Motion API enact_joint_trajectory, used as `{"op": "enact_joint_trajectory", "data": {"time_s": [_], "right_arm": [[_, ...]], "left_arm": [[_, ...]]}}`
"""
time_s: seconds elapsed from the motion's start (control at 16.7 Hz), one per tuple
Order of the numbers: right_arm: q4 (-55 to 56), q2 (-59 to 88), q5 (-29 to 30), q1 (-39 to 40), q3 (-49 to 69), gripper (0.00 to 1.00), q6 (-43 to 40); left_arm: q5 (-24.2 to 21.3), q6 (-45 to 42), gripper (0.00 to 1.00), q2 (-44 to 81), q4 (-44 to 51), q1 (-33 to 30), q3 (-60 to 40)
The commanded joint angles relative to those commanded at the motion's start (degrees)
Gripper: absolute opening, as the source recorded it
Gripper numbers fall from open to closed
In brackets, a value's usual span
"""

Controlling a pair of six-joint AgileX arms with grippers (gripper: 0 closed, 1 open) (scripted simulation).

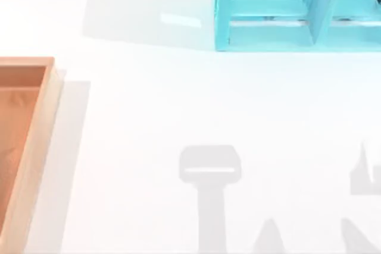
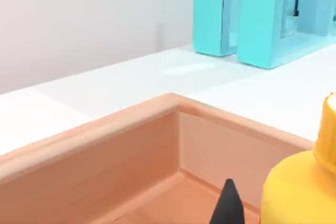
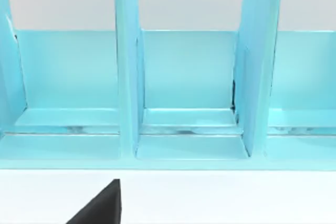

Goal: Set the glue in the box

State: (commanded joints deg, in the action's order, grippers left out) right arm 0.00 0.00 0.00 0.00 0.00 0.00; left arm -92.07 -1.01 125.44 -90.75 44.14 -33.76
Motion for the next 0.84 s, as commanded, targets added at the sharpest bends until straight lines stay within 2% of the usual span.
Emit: {"op": "enact_joint_trajectory", "data": {"time_s": [0.48, 0.84], "right_arm": [[0.0, 0.0, 0.0, 0.0, 0.0, 1.0, 0.0], [0.0, 0.0, 0.0, 0.0, 0.0, 1.0, 0.0]], "left_arm": [[0.0, 0.0, 0.98, 0.0, 0.0, 0.0, 0.0], [0.0, 0.0, 1.0, 0.0, 0.0, 0.0, 0.0]]}}
